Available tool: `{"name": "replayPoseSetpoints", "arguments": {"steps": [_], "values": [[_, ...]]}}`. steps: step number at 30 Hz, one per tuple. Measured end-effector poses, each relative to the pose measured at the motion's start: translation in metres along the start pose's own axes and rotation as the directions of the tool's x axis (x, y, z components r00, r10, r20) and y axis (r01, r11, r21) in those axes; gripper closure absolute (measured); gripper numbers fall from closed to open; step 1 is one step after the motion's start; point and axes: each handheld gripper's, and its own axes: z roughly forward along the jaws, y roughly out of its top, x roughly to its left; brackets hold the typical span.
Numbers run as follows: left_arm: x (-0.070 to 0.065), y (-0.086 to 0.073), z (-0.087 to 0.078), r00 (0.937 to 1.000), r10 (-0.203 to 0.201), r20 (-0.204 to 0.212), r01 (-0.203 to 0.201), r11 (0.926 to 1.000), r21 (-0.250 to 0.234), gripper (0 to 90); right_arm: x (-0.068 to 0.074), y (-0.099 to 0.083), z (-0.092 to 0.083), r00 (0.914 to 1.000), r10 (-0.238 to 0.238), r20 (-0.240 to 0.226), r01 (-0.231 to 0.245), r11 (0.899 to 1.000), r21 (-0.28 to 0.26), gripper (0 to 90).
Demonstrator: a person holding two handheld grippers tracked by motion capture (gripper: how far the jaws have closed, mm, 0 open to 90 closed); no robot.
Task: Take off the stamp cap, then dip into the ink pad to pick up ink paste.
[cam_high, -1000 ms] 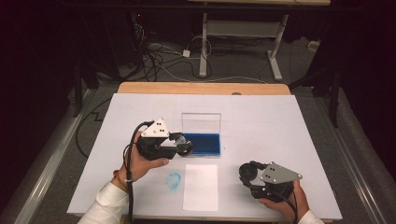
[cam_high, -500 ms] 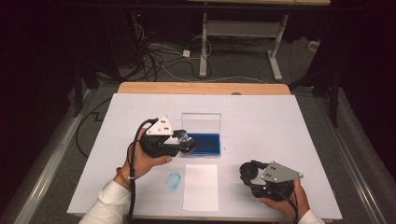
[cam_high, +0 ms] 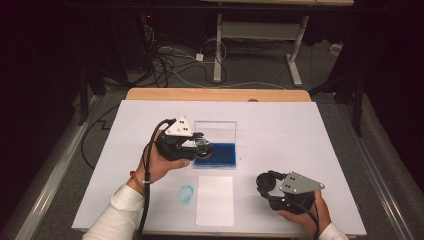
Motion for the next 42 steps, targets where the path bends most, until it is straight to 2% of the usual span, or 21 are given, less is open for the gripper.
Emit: {"name": "replayPoseSetpoints", "arguments": {"steps": [11,19,28,35,42], "values": [[0.002,0.015,0.011,0.9989,0.044,0.013,-0.045,0.9968,0.067,55.0,-0.001,0.000,0.001,1.0000,0.002,0.000,-0.002,1.000,0.004,37.8],[0.009,0.018,0.023,0.9993,0.030,0.024,-0.032,0.9922,0.121,55.1,0.001,0.000,0.001,1.0000,-0.003,-0.004,0.003,1.000,0.006,37.8],[0.014,0.018,0.041,0.9993,0.023,0.029,-0.028,0.9822,0.186,55.1,0.001,0.000,0.002,0.9999,-0.007,-0.008,0.008,1.000,0.010,37.8],[0.018,0.014,0.054,0.9994,-0.002,0.036,-0.006,0.9770,0.213,55.1,0.001,-0.001,0.000,0.9999,-0.012,-0.005,0.012,1.000,0.012,37.8],[0.022,0.008,0.067,0.9996,-0.018,0.023,0.012,0.9679,0.251,55.1,0.002,-0.001,-0.002,0.9999,-0.014,-0.005,0.014,1.000,0.006,37.8]]}}
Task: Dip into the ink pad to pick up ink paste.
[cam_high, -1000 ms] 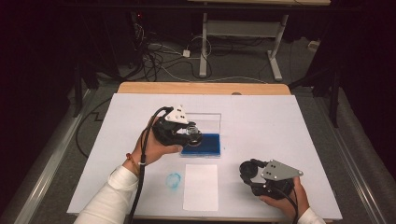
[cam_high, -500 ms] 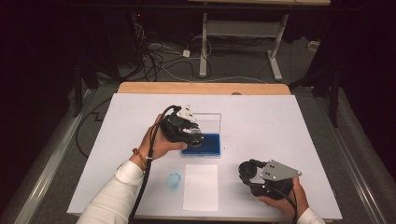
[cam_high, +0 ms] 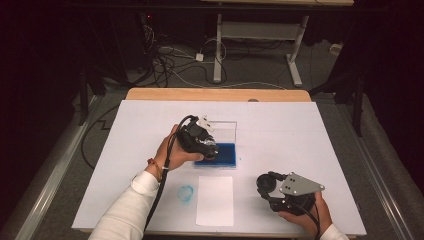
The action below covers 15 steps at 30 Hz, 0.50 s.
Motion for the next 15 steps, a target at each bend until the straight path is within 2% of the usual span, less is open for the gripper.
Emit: {"name": "replayPoseSetpoints", "arguments": {"steps": [9,15], "values": [[0.007,-0.010,0.010,0.9996,-0.025,0.016,0.025,0.9995,0.022,55.1,0.000,-0.001,0.000,1.0000,-0.001,0.000,0.001,1.000,0.006,37.8],[0.012,-0.017,0.014,0.9993,-0.036,0.002,0.036,0.9990,0.026,55.0,0.000,-0.001,0.001,1.0000,-0.001,0.001,0.001,1.000,0.013,37.8]]}}
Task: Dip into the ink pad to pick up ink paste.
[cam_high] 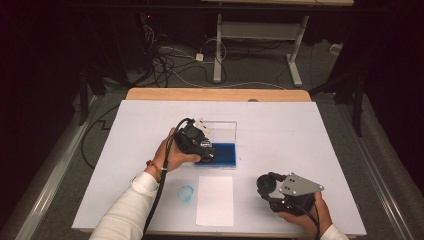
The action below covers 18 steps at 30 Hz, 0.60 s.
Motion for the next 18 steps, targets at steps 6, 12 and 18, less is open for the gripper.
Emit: {"name": "replayPoseSetpoints", "arguments": {"steps": [6,12,18], "values": [[0.0035,-0.0040,0.0032,0.9997,-0.021,0.011,0.022,0.9995,-0.025,55.1,0.0003,-0.0004,0.0008,1.0000,-0.001,-0.004,0.001,1.000,0.007,37.7],[0.0041,-0.0052,0.0072,0.9995,-0.030,0.009,0.031,0.9989,-0.035,55.0,0.0004,-0.0006,0.0010,1.0000,-0.002,-0.007,0.002,1.000,0.011,37.7],[0.0068,-0.0077,0.0094,0.9990,-0.040,0.020,0.041,0.9978,-0.052,55.0,0.0005,-0.0010,0.0010,0.9999,-0.005,-0.012,0.005,1.000,0.016,37.8]]}}
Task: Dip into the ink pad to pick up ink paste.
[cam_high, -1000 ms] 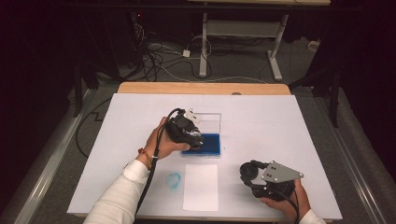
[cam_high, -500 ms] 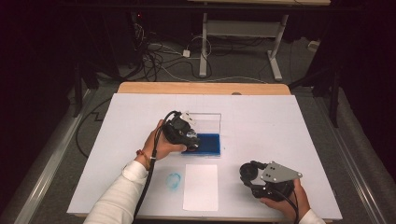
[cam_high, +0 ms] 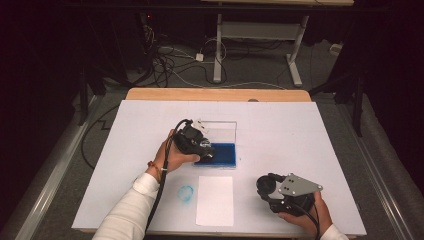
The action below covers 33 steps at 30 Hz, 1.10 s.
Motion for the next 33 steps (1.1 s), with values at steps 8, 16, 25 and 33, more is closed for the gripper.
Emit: {"name": "replayPoseSetpoints", "arguments": {"steps": [8,16,25,33], "values": [[0.003,-0.006,0.001,0.9994,-0.025,0.025,0.025,0.9990,-0.036,55.0,0.000,0.000,0.000,1.0000,-0.004,0.002,0.004,1.000,0.001,37.7],[-0.001,-0.008,0.002,0.9996,-0.028,0.009,0.028,0.9981,-0.055,54.9,0.002,0.001,0.000,1.0000,-0.005,0.001,0.005,1.000,0.002,37.7],[0.000,-0.009,0.003,0.9994,-0.034,0.007,0.035,0.9977,-0.058,54.9,0.002,0.001,0.001,1.0000,-0.005,0.003,0.005,1.000,0.003,37.7],[-0.003,-0.009,0.003,0.9994,-0.032,-0.009,0.031,0.9979,-0.057,54.9,0.002,0.001,0.001,1.0000,-0.006,0.004,0.006,1.000,0.005,37.7]]}}
